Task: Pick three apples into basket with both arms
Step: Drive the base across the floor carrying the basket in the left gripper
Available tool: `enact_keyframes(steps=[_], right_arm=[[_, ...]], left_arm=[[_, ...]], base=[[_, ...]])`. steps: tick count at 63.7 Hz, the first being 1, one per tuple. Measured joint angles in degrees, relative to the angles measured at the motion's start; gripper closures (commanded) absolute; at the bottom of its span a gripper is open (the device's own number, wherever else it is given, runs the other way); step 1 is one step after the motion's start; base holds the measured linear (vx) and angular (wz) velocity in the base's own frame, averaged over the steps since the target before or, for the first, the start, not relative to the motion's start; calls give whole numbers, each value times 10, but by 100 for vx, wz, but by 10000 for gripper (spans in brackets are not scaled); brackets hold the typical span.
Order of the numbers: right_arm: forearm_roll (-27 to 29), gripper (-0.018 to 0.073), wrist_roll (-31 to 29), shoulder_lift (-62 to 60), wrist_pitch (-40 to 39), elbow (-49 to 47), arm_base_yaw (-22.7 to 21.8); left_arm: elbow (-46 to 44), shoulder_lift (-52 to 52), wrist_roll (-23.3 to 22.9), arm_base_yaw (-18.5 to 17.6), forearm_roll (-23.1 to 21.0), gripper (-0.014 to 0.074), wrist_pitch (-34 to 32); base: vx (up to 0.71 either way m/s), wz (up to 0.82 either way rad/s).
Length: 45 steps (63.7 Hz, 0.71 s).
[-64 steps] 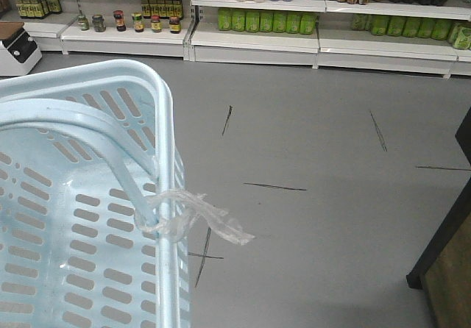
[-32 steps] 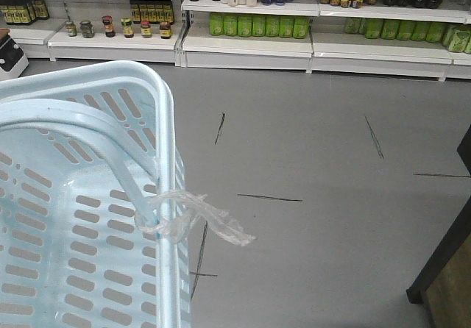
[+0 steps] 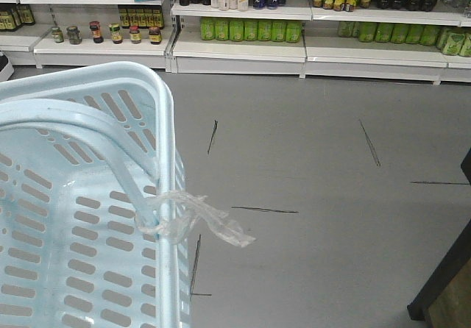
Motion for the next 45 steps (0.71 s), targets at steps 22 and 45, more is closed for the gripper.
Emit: enact_keyframes(steps=[22,45], right_arm=[[0,568,0,0,0,0,0],[0,568,0,0,0,0,0]], left_arm=[[0,0,0,0,0,603,0],[0,0,0,0,2,604,0]], base=[[13,-2],[9,-4]])
